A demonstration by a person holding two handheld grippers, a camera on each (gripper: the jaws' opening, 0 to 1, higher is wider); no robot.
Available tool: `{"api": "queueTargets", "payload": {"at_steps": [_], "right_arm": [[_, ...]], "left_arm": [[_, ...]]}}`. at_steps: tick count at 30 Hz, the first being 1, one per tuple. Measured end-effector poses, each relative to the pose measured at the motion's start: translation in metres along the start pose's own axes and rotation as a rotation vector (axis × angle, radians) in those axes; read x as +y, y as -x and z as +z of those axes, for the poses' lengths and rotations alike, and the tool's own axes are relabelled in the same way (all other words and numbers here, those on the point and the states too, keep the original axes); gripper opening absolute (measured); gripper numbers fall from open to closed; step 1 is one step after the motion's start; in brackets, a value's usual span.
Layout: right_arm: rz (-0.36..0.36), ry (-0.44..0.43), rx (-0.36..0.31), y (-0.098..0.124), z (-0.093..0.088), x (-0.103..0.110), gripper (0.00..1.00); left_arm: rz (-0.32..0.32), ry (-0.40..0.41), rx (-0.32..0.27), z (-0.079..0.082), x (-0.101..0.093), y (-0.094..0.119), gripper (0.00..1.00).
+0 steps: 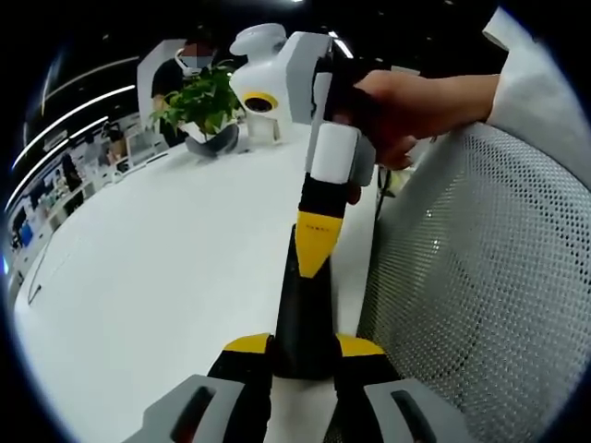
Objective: Press the specified remote control buttons in sequence, fully releasing each button before pressing the next.
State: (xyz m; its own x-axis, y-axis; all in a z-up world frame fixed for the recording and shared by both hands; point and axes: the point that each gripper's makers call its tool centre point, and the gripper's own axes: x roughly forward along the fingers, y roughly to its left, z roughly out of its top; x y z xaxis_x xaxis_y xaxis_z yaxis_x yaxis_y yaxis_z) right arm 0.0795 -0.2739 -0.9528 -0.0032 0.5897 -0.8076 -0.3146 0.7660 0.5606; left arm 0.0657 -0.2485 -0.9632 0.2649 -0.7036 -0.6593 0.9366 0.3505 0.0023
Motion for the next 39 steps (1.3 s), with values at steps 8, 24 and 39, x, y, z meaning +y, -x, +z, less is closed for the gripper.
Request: {"api": "queueTargets", "payload": {"at_steps": [8, 24, 39], "right_arm": [[0.004, 0.004, 0.008, -0.003, 0.0006, 0.0007, 0.0], [0.01, -0.024, 0.002, -0.005, 0.0018, -0.0008, 0.0], [-0.063, 0.067, 0.003, -0.0063, 0.0023, 0.0001, 0.0]], "left_arm": [[-0.002, 0.009, 0.0, 0.0007, 0.0005, 0.0, 0.24], [-0.001, 0.015, -0.005, 0.0, 0.0028, 0.0, 0.25], [0.0, 0.017, -0.01, 0.0005, 0.0023, -0.0007, 0.25]]}}
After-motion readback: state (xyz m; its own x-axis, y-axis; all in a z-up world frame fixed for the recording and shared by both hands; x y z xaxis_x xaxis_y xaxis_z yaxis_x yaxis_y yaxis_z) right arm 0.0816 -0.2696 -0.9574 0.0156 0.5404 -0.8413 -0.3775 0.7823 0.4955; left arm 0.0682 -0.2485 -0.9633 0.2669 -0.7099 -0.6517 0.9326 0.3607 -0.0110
